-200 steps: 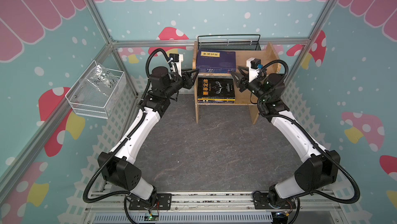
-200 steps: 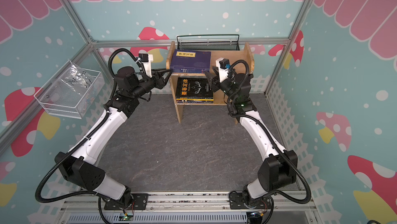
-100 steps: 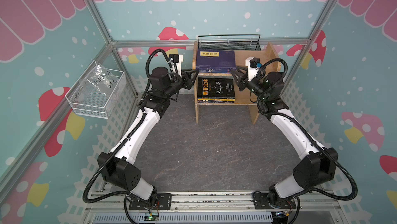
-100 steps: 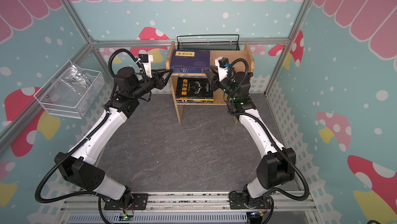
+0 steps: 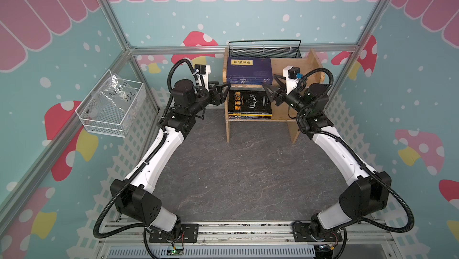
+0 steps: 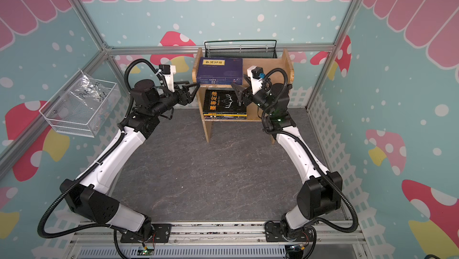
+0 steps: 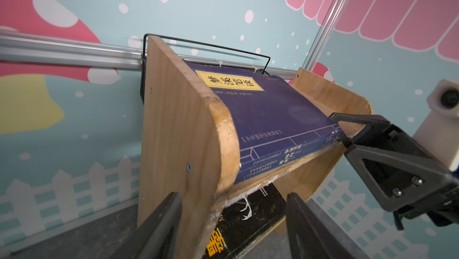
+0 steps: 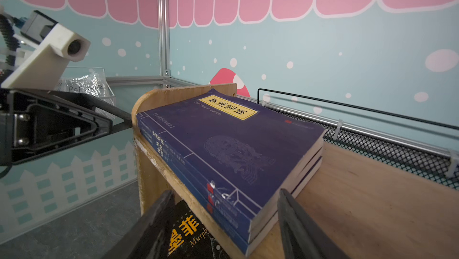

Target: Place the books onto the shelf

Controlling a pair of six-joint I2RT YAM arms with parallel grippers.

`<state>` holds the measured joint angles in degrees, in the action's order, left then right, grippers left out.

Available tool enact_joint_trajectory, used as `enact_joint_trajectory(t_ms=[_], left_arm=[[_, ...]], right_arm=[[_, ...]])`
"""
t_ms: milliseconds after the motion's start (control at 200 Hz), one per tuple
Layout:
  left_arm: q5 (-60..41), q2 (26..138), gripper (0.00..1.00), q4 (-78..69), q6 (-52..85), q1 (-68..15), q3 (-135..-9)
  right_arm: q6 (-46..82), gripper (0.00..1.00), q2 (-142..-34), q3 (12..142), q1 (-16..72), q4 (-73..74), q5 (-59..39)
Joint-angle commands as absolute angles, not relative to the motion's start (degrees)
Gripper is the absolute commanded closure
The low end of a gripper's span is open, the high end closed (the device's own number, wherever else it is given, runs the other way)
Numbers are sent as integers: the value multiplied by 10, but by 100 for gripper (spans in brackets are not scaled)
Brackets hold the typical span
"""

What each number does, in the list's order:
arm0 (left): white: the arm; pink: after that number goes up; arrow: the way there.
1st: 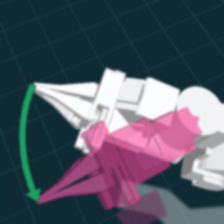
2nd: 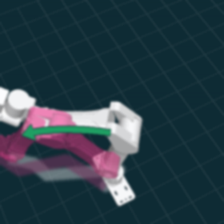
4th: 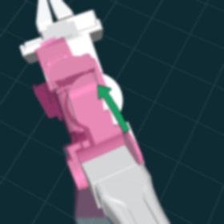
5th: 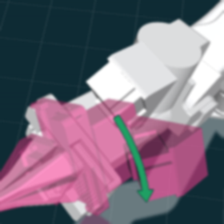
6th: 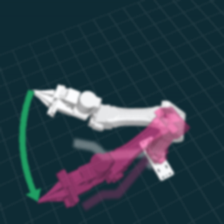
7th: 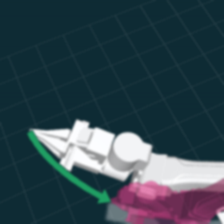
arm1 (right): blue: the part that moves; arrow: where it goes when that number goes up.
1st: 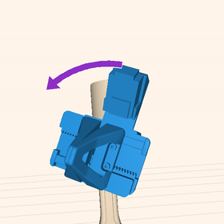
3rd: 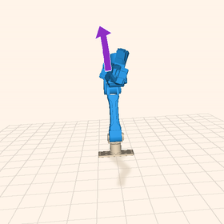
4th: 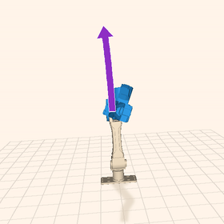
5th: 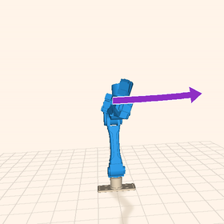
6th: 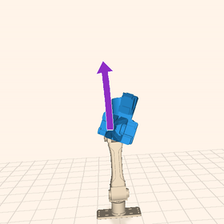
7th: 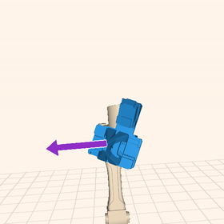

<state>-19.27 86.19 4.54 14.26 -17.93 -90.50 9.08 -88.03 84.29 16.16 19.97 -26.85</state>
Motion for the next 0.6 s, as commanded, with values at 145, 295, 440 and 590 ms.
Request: enact_joint_trajectory(t_ms=[145, 295, 440, 590], left_arm=[[-141, 746, 7, 61, 129, -170, -811], [-70, 681, 0, 104, 117, -168, -741], [16, 618, 1, 127, 112, -163, -653], [168, 567, 1, 115, 106, -159, -550]], right_arm=[[70, 15, -789, 776, 159, 149, -189], [59, 10, -712, 703, 159, 115, -136], [57, 8, -626, 605, 159, 81, -61], [62, 5, -542, 491, 159, 62, 83]])
